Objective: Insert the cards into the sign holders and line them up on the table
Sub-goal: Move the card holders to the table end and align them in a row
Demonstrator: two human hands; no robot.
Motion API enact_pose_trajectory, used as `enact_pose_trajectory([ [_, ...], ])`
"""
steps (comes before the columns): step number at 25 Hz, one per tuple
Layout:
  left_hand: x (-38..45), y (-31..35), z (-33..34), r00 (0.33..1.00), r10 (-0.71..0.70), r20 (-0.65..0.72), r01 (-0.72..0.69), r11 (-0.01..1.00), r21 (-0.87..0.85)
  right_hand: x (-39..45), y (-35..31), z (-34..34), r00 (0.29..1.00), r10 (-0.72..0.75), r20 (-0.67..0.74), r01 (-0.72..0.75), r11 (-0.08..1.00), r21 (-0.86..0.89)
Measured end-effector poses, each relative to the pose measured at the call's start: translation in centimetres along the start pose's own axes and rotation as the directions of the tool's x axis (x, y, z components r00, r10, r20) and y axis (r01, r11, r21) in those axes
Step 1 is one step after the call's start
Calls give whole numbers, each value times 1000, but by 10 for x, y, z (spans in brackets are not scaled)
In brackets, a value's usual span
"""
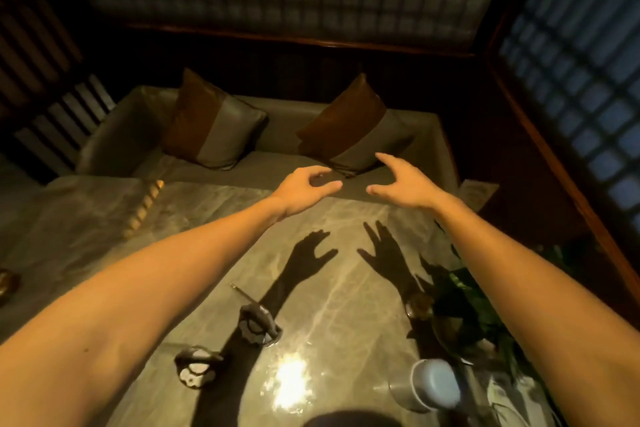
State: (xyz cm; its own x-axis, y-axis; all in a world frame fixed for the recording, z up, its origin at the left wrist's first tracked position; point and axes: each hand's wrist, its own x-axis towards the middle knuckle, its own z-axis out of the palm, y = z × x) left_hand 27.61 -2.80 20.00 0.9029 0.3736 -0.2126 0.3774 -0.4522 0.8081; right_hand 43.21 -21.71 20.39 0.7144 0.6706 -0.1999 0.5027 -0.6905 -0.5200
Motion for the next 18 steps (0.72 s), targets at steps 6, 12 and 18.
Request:
enact_pose_trajectory([
  [6, -67, -85, -46, 998, -36, -50, 34, 999, -40, -43, -79, 116, 999, -25, -43, 33, 979, 200],
  [12, -107, -170, -51, 972, -134, 191, 127, 991, 50, -96, -97, 214, 997, 22, 76, -44, 954, 298],
  [18, -120, -218, -36, 929, -188, 319, 145, 978, 152, -133, -104, 271, 955, 70, 288, -195, 880, 434],
])
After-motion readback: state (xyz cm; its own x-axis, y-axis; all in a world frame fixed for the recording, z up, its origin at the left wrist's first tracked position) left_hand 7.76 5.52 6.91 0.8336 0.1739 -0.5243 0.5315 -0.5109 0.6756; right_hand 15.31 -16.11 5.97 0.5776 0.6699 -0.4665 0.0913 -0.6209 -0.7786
